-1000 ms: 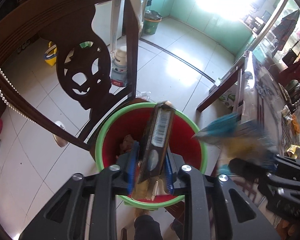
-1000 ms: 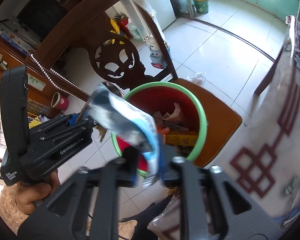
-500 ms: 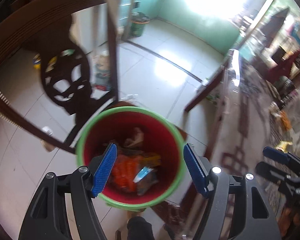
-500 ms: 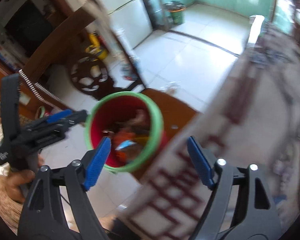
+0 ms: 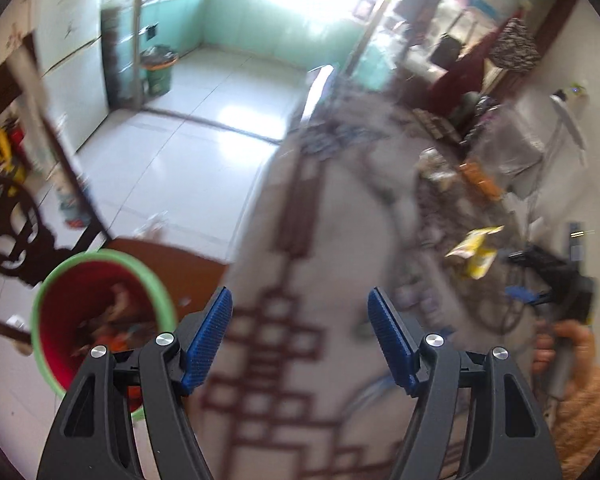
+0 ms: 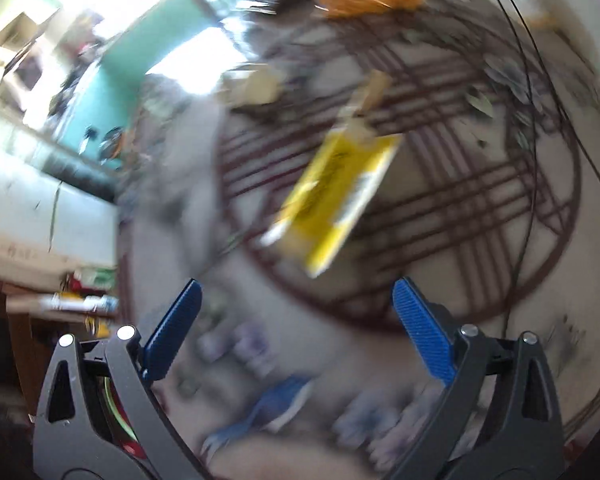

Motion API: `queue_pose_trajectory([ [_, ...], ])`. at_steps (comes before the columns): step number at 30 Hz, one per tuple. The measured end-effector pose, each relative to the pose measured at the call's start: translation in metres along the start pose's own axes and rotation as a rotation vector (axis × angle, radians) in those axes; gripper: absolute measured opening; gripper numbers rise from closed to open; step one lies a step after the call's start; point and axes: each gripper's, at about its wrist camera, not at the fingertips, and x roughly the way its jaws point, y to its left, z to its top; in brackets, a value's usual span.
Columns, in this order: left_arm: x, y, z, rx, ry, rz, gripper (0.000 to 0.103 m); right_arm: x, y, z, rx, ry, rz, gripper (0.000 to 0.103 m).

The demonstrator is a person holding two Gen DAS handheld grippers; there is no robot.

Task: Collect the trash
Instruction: 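Grasp the yellow medicine carton with the right tool while the left tool grasps the paper cup, then carry the yellow carton and paper cup over the red bucket with both tools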

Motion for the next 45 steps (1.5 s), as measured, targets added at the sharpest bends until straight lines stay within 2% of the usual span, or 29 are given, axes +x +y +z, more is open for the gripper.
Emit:
queue_pose_trajectory([
  [4, 0.002, -0.054, 0.017, 0.018, -0.031, -0.034, 0.069, 0.039, -0.013, 0.024, 0.023, 0.041, 0.015, 0.095],
  [6, 0.008, -0.081, 0.024, 0.023, -0.046, -0.024, 0.074, 0.054, -0.010, 0.032, -0.012, 0.070, 0.015, 0.095],
  [8, 0.017, -0.101, 0.029, 0.030, -0.045, -0.017, 0.074, 0.067, -0.007, 0.039, -0.074, 0.094, 0.022, 0.094],
  [9, 0.025, -0.115, 0.034, 0.039, -0.038, -0.012, 0.074, 0.069, -0.003, 0.040, -0.121, 0.077, 0.012, 0.091],
  [11, 0.038, -0.134, 0.043, 0.051, -0.031, -0.004, 0.074, 0.070, 0.003, 0.041, -0.216, 0.058, 0.007, 0.069],
  [12, 0.049, -0.147, 0.051, 0.055, -0.033, 0.001, 0.074, 0.071, 0.003, 0.042, -0.235, 0.061, 0.024, 0.066],
  [14, 0.068, -0.165, 0.066, 0.049, -0.028, -0.001, 0.074, 0.068, -0.004, 0.046, -0.245, 0.078, 0.077, 0.050],
  [16, 0.099, -0.187, 0.084, 0.030, -0.014, -0.013, 0.075, 0.061, -0.015, 0.052, -0.235, 0.078, 0.114, 0.043],
  [19, 0.154, -0.216, 0.112, 0.010, 0.011, -0.008, 0.075, 0.040, -0.045, 0.056, -0.237, 0.048, 0.149, 0.042],
  [21, 0.194, -0.235, 0.128, 0.005, 0.032, 0.000, 0.075, 0.027, -0.062, 0.053, -0.249, 0.033, 0.140, 0.042],
  [25, 0.273, -0.262, 0.154, -0.019, 0.094, 0.057, 0.075, 0.009, -0.090, 0.044, -0.225, 0.013, 0.137, 0.042],
  [28, 0.314, -0.267, 0.163, -0.039, 0.120, 0.112, 0.075, 0.000, -0.107, 0.044, -0.197, -0.008, 0.130, 0.042],
  [29, 0.325, -0.266, 0.164, -0.052, 0.136, 0.105, 0.083, -0.004, -0.113, 0.046, -0.192, -0.015, 0.128, 0.042],
  [30, 0.330, -0.265, 0.163, -0.063, 0.141, 0.093, 0.084, -0.007, -0.117, 0.045, -0.188, -0.021, 0.125, 0.042],
  [31, 0.337, -0.265, 0.163, -0.072, 0.156, 0.102, 0.079, -0.009, -0.121, 0.046, -0.187, -0.025, 0.123, 0.042],
  [32, 0.342, -0.266, 0.161, -0.061, 0.179, 0.135, 0.061, -0.012, -0.123, 0.046, -0.186, -0.032, 0.117, 0.042],
  [33, 0.344, -0.268, 0.158, -0.035, 0.188, 0.151, 0.051, -0.015, -0.125, 0.046, -0.185, -0.037, 0.116, 0.042],
  [34, 0.341, -0.271, 0.156, -0.002, 0.174, 0.148, 0.048, -0.018, -0.129, 0.047, -0.184, -0.041, 0.116, 0.042],
  [36, 0.338, -0.274, 0.151, 0.035, 0.199, 0.113, 0.047, -0.019, -0.126, 0.049, -0.183, -0.048, 0.123, 0.042],
  [38, 0.322, -0.274, 0.148, 0.054, 0.177, 0.095, 0.047, -0.021, -0.120, 0.049, -0.190, -0.057, 0.129, 0.042],
  [45, 0.208, -0.262, 0.112, 0.204, 0.044, 0.002, 0.048, -0.029, -0.080, 0.041, -0.252, -0.082, 0.155, 0.042],
])
